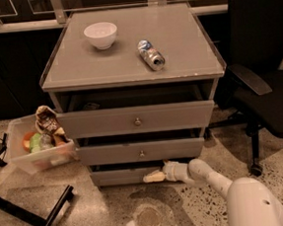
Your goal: Open bottom drawer
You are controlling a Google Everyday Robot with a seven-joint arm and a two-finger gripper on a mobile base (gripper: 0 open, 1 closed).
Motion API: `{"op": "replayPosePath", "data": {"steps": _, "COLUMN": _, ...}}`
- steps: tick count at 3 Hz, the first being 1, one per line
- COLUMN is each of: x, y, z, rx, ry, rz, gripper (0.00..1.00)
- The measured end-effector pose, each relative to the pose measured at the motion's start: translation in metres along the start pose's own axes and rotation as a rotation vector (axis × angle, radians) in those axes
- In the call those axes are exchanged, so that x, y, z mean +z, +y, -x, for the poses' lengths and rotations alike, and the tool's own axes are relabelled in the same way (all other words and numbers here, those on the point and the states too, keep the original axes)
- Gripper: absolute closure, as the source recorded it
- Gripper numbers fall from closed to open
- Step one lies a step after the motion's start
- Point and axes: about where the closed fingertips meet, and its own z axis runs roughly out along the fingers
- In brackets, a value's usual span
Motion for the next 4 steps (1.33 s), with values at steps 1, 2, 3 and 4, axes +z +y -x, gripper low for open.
{"op": "replayPosePath", "data": {"steps": 1, "x": 0.012, "y": -0.021, "z": -0.014, "rx": 0.059, "ry": 0.001, "rz": -0.032, "gripper": 0.00}}
{"op": "replayPosePath", "data": {"steps": 2, "x": 0.009, "y": -0.024, "z": -0.013, "rx": 0.073, "ry": 0.005, "rz": -0.042, "gripper": 0.00}}
{"op": "replayPosePath", "data": {"steps": 3, "x": 0.001, "y": -0.026, "z": -0.020, "rx": 0.099, "ry": 0.037, "rz": -0.059, "gripper": 0.00}}
{"op": "replayPosePath", "data": {"steps": 4, "x": 0.000, "y": -0.025, "z": -0.018, "rx": 0.099, "ry": 0.037, "rz": -0.059, "gripper": 0.00}}
